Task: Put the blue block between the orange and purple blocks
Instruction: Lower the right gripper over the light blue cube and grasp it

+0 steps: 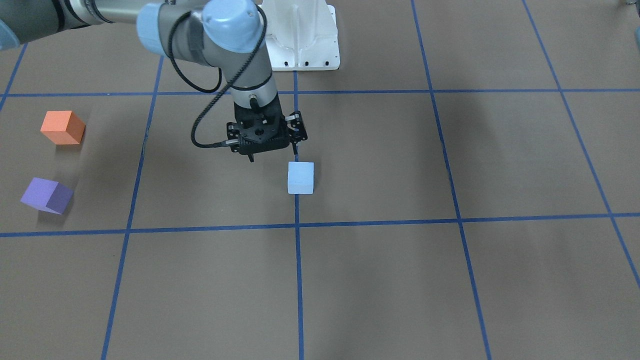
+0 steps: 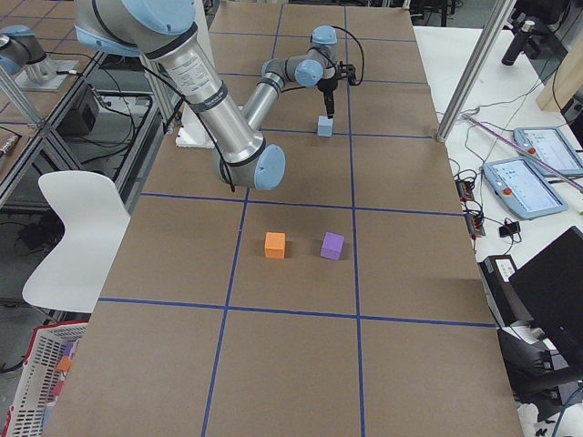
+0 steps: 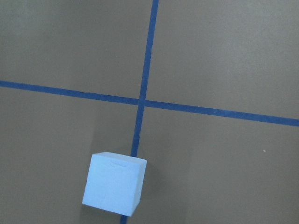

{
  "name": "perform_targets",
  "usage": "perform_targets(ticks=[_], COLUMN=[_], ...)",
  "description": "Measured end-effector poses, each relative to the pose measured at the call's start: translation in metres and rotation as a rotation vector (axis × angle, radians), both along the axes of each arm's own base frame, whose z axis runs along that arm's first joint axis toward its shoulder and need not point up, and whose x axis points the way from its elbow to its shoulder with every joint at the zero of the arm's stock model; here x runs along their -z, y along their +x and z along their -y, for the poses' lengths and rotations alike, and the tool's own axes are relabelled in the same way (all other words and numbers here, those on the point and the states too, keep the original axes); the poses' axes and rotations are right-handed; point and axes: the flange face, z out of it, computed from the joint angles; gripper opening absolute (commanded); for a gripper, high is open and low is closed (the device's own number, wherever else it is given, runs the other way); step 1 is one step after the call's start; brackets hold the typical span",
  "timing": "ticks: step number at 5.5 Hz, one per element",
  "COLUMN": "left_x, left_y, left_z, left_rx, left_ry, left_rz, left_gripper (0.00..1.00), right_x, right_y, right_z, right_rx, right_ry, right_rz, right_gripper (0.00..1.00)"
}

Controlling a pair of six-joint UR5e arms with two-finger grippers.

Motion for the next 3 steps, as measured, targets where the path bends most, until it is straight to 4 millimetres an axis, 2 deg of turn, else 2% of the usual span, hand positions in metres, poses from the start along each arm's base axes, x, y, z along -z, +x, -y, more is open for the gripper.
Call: perform_targets(ticks=[1,3], left_x=[-0.009,-0.012], left_y=[-0.021,-0.026], left_z=[-0.009,-0.014], left_rx=[-0.010,-0.015], left_ry=[-0.001,-0.003], left_rz=[-0.012,-0.035], left_gripper=[1.00,1.00], right_x=[0.000,-0.012], right_y=[-0.036,-0.078], right_z=[0.002,-0.013], right_rx=[-0.016,-0.068], right_ry=[-0.016,-0.028], right_rz=[-0.045,-0.066], right_gripper=[0.99,0.99])
